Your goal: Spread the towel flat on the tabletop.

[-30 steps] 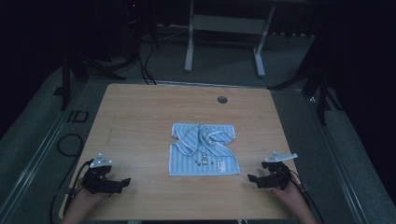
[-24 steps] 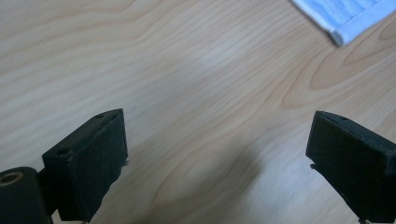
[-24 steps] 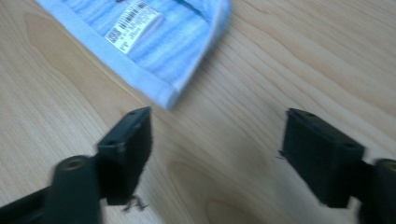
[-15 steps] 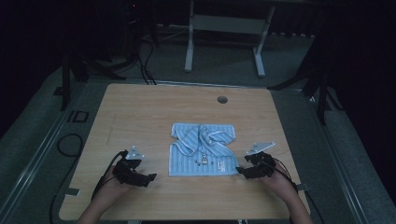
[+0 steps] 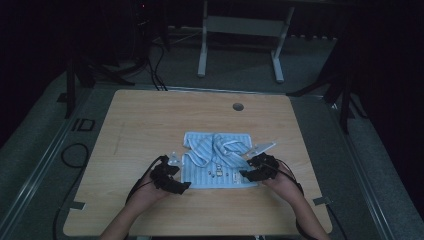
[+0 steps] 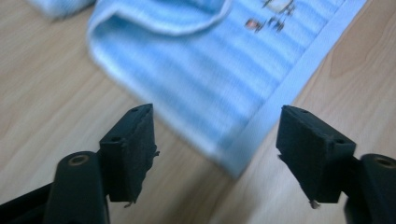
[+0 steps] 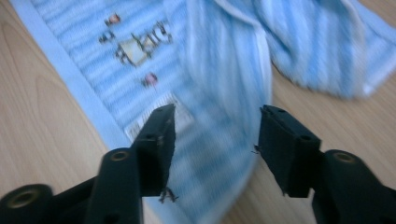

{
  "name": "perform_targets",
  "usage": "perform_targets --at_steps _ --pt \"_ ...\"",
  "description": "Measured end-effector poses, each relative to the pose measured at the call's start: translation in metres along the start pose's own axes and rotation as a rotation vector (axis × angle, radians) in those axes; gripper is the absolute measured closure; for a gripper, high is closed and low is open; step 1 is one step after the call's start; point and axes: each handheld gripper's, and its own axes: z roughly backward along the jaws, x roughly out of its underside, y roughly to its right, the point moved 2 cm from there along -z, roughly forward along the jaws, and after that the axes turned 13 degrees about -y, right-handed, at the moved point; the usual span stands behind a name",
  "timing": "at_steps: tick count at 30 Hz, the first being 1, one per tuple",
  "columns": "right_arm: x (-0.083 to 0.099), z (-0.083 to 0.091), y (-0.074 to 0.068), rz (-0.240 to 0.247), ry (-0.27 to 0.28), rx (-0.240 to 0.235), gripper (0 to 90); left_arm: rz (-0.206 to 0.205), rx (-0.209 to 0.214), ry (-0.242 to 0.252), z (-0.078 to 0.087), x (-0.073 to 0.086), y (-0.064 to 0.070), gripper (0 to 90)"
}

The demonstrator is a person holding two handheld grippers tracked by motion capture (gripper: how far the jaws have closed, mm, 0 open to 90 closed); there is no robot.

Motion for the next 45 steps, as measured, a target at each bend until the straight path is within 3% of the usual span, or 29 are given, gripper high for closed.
perform_targets --at_steps 4,8,10,17,20,22,25,27,29,35,40,45 --pt "-0.016 -0.007 -0.006 0.022 0.016 -0.010 50.0 -0.029 -0.005 -0.018 -0.010 -0.019 0.006 29.8" --pt "-0.033 -0.011 -0.011 0.045 0.023 0.008 51.3 -0.008 -0.007 0.017 -0.017 -0.035 0.006 30.0" --pt "-0.042 -0.012 -0.011 0.048 0.026 0.011 51.3 0.026 0.011 0.045 -0.019 -0.042 0.003 31.2" --pt "-0.068 -0.016 -0.011 0.054 0.022 0.017 53.0 0.038 -0.038 0.030 -0.031 -0.064 0.001 36.4" --pt "-0.074 -0.023 -0.009 0.048 0.003 0.017 58.0 0.055 -0.025 0.065 -0.032 -0.070 0.000 40.3" --pt "-0.076 -0.027 -0.008 0.042 -0.008 0.020 67.8 0.051 -0.046 0.059 -0.034 -0.072 0.000 45.4" --pt "-0.076 -0.029 -0.008 0.042 -0.017 0.039 81.0 0.035 -0.061 0.036 -0.036 -0.074 -0.001 58.9" --pt "-0.074 -0.028 -0.009 0.050 -0.017 0.049 85.8 0.021 -0.066 0.025 -0.035 -0.074 0.000 74.7" --pt "-0.072 -0.023 -0.011 0.060 -0.007 0.063 86.9 0.024 -0.075 0.033 -0.032 -0.073 0.001 83.5" --pt "-0.056 0.001 -0.013 0.059 0.051 0.082 87.5 0.010 -0.096 0.086 -0.011 -0.064 0.007 87.3" --pt "-0.035 0.020 -0.014 0.068 0.087 0.096 87.5 -0.037 -0.065 0.128 0.014 -0.049 0.016 87.4" --pt "-0.013 0.036 -0.010 0.063 0.112 0.117 87.6 -0.031 -0.051 0.188 0.041 -0.033 0.021 87.4"
